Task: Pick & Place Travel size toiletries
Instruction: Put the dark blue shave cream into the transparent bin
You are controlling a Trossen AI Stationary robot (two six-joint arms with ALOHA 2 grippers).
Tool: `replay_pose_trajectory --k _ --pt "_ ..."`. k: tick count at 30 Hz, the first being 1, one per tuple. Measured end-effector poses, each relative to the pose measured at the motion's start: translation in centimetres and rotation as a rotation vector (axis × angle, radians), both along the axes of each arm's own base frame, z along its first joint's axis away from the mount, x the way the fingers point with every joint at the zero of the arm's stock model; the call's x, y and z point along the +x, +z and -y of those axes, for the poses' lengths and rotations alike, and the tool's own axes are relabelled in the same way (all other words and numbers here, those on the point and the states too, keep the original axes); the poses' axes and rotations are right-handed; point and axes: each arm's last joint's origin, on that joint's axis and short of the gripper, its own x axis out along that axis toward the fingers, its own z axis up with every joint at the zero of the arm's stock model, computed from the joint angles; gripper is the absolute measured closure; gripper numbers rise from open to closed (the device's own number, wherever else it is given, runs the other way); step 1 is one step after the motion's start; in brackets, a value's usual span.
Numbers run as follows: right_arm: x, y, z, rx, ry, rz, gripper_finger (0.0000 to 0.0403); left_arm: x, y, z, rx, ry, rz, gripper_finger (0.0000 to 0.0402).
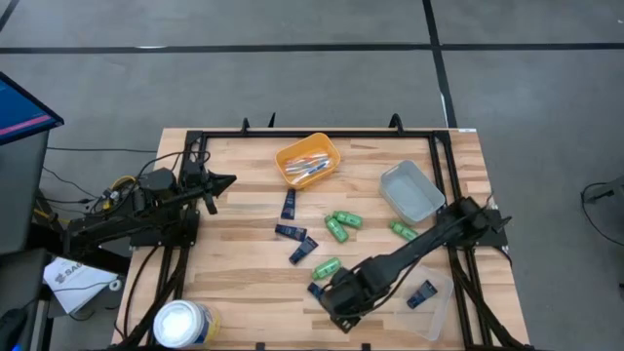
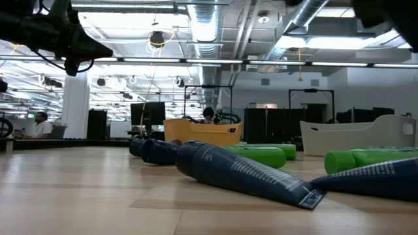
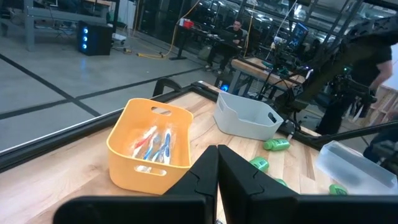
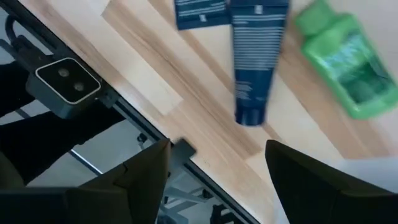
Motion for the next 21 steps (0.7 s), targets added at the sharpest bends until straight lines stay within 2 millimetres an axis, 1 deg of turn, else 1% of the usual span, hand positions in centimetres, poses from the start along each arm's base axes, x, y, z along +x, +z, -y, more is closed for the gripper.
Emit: replay_pose_trajectory --k 7,12,18,21 --pt "1.1 -4.0 -0.7 -0.041 0.048 -0.052 0.0148 0.0 0.0 0.0 0.005 0.0 -0.003 0.04" --pt "1.7 -6.7 -0.6 -0.078 0.102 -0.1 0.0148 0.0 0.0 0.0 0.007 0.0 -0.003 0.04" --pt "2.2 -8.8 -0.5 -0.094 0.136 -0.121 0.0148 0.0 0.0 0.0 0.007 0.004 -0.004 0.04" --pt "2.2 -8.7 -0.6 -0.09 0.137 -0.112 0.0154 0.0 0.0 0.0 0.007 0.004 -0.004 0.04"
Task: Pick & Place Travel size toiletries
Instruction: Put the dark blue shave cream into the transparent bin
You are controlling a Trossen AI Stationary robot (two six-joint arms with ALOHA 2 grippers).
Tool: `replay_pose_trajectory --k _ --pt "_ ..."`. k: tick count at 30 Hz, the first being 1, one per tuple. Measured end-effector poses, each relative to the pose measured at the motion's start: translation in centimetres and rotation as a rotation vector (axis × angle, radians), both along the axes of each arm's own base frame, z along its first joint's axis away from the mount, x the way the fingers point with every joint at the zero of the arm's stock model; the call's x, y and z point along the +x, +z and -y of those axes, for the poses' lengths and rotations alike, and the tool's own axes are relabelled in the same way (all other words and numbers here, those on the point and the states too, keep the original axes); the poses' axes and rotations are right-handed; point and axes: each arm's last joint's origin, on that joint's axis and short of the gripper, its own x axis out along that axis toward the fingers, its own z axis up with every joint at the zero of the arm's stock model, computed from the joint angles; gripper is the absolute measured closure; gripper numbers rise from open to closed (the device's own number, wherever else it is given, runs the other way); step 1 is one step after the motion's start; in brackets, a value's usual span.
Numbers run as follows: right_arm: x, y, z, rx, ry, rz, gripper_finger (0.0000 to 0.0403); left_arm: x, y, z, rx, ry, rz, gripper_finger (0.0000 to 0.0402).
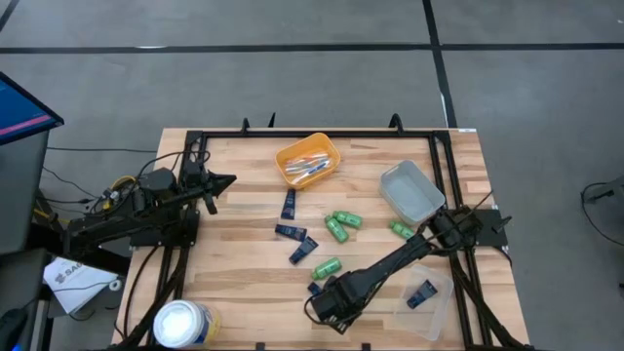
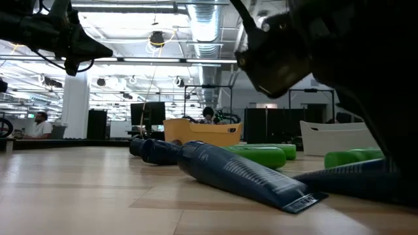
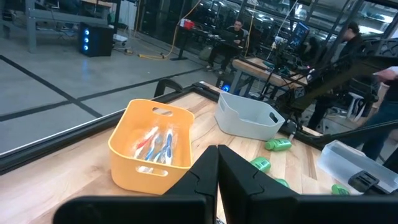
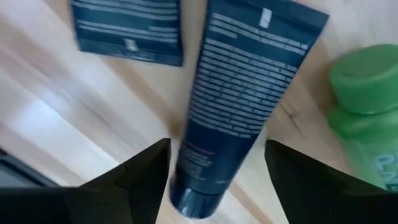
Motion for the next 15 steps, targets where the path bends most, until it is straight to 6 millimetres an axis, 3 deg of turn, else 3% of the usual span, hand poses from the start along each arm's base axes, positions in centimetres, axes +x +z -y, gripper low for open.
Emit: replay_pose_trajectory --k 11,15 --pt "0.1 0.1 -0.1 0.021 -0.007 0.023 0.0287 0.0 0.0 0.0 -0.001 -0.001 -0.001 0.04" --pt "0.4 0.8 -0.2 0.032 0.009 0.037 0.0308 0.0 0.0 0.0 -0.001 -0.002 -0.002 0.04"
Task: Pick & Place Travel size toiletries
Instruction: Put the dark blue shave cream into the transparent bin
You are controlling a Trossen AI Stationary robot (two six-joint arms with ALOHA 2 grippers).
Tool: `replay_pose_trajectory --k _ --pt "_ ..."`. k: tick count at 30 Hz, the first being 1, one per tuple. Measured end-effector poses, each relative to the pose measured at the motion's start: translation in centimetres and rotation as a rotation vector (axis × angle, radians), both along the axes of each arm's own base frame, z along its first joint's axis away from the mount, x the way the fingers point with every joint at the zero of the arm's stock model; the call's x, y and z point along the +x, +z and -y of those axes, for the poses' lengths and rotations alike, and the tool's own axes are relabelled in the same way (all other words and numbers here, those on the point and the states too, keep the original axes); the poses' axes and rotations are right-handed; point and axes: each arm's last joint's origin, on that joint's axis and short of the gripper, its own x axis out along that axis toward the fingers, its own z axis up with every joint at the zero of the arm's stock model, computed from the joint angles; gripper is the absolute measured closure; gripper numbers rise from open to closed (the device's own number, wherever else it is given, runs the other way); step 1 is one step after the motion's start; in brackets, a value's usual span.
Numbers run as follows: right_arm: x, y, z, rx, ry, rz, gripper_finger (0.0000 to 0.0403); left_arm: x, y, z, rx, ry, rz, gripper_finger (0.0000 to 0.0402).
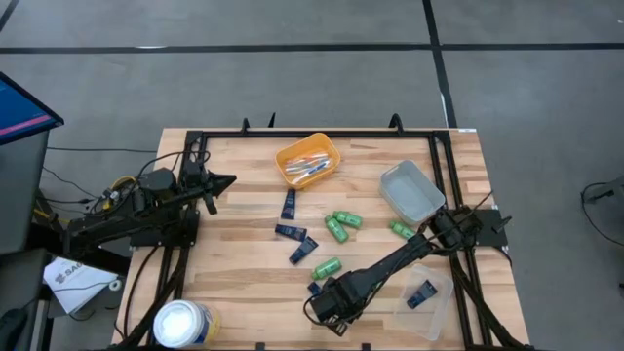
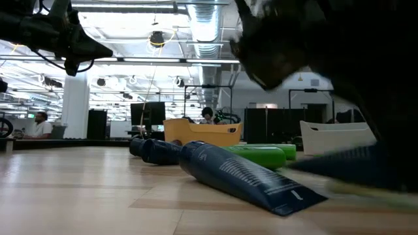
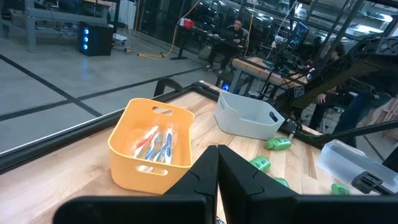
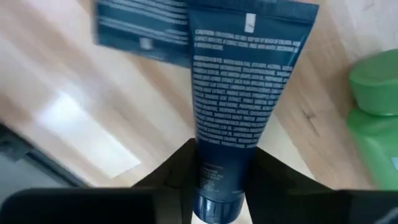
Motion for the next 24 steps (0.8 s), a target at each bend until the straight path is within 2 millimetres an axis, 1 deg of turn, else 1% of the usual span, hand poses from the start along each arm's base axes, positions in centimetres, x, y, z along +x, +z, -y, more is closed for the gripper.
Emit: replay_pose_trajectory --k 5,7,9,13,16,18,20,22,24 --pt "0.3 2.7 -0.3 0.032 0.032 0.059 0.0308 0.0 0.0 0.0 0.0 -0.003 0.0 0.04" --pt "-0.3 4.2 -0.2 0.029 0.038 0.061 0.0309 0.0 0.0 0.0 0.0 -0.003 0.0 0.04" --pt "-1.2 6.1 -0.1 0.03 0.038 0.067 0.0311 0.0 0.0 0.0 0.0 -0.003 0.0 0.04" --pt "-4.1 9.6 0.2 -0.042 0.015 0.023 0.0311 0.0 0.0 0.0 0.0 -0.002 -0.001 0.04" --pt "-6.8 12.1 0.4 -0.1 -0.006 -0.03 0.0311 0.0 0.0 0.0 0.0 -0.002 -0.001 0.04" --pt "-8.5 13.4 0.3 -0.131 -0.019 -0.054 0.031 0.0 0.0 0.0 0.0 -0.002 -0.001 0.04" --pt "-10.0 14.3 0.2 -0.169 -0.046 -0.094 0.031 0.0 0.0 0.0 0.0 -0.002 -0.001 0.04" --pt "-11.0 14.9 -0.2 -0.155 -0.07 -0.071 0.031 0.0 0.0 0.0 0.0 -0.002 -0.001 0.04" --pt "-12.2 15.2 -0.4 -0.178 -0.118 -0.076 0.031 0.0 0.0 0.0 0.0 -0.001 0.0 0.04"
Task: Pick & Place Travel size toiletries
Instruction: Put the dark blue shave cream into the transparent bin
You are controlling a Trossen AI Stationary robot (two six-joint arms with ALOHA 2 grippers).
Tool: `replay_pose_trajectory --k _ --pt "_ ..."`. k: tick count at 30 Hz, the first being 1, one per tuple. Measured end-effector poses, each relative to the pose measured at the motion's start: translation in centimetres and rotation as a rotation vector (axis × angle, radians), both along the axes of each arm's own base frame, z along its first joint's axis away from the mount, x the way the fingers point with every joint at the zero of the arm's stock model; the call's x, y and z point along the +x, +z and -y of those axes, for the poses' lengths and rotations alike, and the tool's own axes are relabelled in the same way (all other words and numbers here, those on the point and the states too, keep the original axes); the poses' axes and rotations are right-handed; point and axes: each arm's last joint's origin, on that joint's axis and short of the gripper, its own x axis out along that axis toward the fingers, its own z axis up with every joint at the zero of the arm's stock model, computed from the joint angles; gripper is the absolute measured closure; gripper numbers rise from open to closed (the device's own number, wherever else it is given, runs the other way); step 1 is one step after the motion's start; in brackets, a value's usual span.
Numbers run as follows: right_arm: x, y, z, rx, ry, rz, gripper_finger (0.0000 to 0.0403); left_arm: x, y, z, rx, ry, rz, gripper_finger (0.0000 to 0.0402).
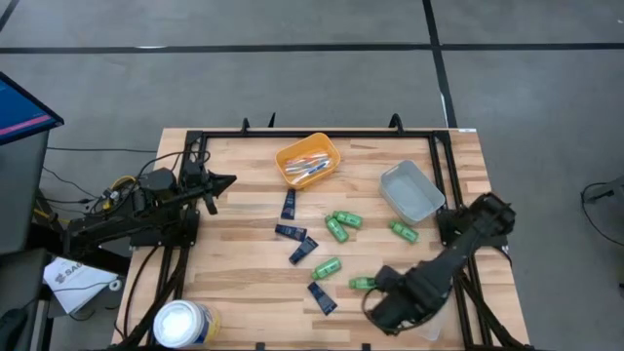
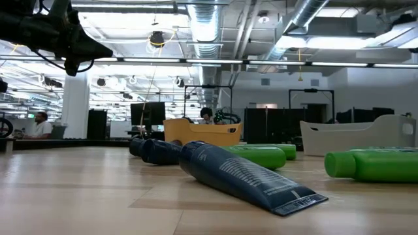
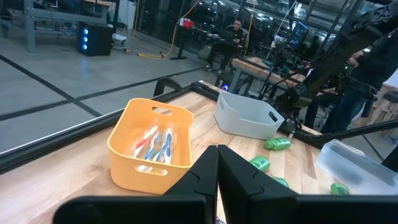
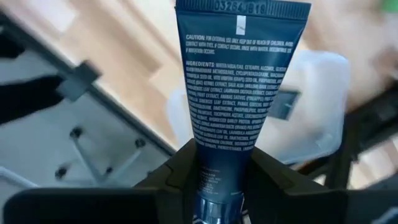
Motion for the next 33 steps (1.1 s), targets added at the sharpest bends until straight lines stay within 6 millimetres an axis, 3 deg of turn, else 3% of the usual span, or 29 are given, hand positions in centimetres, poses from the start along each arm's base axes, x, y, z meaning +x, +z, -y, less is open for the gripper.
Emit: replay_pose_trajectory --k 8,18,24,33 --pt "-2.7 -2.0 -2.1 -0.069 -0.097 -0.034 0.031 0.0 0.0 0.0 0.001 0.003 0.002 0.04" --pt "-4.5 -5.7 -4.5 -0.042 -0.159 -0.016 0.031 0.0 0.0 0.0 0.001 0.002 0.002 0.04" --pt "-5.6 -6.9 -5.3 -0.063 -0.136 -0.045 0.031 0.0 0.0 0.0 0.001 0.002 0.002 0.04" --pt "-5.6 -8.1 -5.6 -0.005 -0.095 -0.024 0.031 0.0 0.0 0.0 0.001 -0.001 0.002 0.04"
